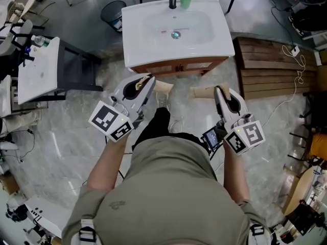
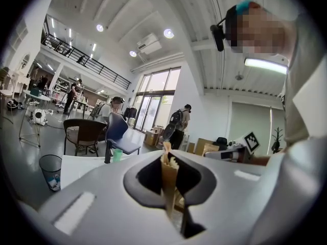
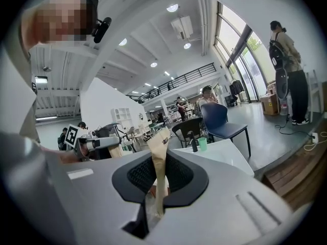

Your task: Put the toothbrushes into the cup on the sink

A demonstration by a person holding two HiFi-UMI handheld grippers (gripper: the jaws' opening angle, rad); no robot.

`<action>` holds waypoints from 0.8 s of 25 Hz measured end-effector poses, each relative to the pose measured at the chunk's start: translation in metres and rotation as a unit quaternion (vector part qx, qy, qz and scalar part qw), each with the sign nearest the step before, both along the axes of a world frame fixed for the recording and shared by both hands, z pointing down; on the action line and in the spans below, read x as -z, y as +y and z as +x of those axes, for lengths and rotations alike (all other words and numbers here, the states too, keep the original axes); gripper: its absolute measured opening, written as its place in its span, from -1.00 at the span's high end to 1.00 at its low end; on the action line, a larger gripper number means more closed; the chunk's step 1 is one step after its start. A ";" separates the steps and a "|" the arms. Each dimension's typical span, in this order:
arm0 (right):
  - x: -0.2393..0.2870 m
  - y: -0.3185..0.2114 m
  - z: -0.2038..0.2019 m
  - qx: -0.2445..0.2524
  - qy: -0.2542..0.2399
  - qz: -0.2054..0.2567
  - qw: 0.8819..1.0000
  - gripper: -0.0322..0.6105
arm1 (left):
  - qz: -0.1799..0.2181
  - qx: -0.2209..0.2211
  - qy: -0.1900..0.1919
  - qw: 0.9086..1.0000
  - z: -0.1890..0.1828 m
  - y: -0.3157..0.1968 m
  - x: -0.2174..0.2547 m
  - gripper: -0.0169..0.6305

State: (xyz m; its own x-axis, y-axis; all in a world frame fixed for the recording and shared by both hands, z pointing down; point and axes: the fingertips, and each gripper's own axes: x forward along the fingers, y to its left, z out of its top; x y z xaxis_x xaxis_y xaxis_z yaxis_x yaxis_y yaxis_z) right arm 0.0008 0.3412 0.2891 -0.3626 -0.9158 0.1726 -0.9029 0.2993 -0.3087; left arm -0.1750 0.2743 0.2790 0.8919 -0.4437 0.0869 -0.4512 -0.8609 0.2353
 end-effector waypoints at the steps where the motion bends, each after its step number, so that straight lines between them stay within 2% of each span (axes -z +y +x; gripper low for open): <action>1: -0.003 -0.005 0.001 -0.002 -0.002 -0.002 1.000 0.81 | 0.000 -0.002 0.000 1.000 0.002 -0.006 -0.001 0.92; 20: -0.028 -0.119 -0.010 0.000 -0.007 -0.033 0.999 0.81 | -0.019 -0.010 -0.001 1.000 -0.002 -0.124 -0.019 0.92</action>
